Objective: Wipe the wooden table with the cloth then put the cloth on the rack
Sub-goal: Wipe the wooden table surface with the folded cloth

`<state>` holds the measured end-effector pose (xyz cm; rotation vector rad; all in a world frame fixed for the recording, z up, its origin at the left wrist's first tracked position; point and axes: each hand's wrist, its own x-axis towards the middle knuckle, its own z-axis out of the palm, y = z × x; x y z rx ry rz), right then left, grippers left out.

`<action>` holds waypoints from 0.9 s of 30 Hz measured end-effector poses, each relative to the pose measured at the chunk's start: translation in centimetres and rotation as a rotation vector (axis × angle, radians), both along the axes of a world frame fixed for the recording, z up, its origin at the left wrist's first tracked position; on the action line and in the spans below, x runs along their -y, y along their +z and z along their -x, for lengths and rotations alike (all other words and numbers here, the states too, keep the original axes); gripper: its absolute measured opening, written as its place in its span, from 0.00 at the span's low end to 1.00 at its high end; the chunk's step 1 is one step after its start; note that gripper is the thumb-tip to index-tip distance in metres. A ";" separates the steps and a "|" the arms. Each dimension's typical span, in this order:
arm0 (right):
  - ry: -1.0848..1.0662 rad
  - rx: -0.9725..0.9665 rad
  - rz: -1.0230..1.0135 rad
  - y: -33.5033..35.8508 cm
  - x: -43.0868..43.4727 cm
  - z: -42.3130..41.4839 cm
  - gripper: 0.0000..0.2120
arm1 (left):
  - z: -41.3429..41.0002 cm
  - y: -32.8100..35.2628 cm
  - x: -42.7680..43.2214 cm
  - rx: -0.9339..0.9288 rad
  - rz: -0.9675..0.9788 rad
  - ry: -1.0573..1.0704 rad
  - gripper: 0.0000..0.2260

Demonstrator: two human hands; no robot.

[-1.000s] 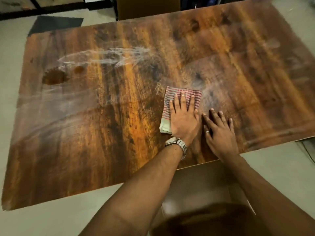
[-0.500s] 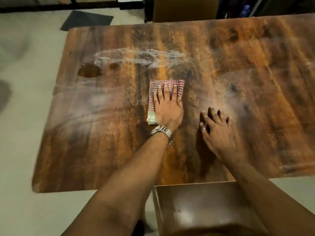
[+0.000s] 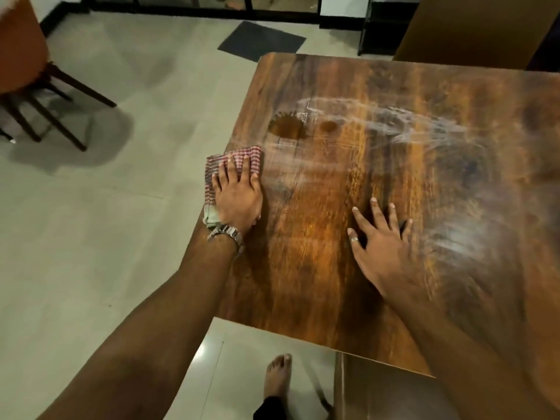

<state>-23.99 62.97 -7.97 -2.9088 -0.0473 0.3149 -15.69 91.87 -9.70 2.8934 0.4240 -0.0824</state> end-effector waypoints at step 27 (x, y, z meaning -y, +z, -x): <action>-0.217 0.089 -0.072 -0.2 16.4 5.5 0.26 | -0.8 0.2 21.6 -0.011 -0.033 -0.377 0.27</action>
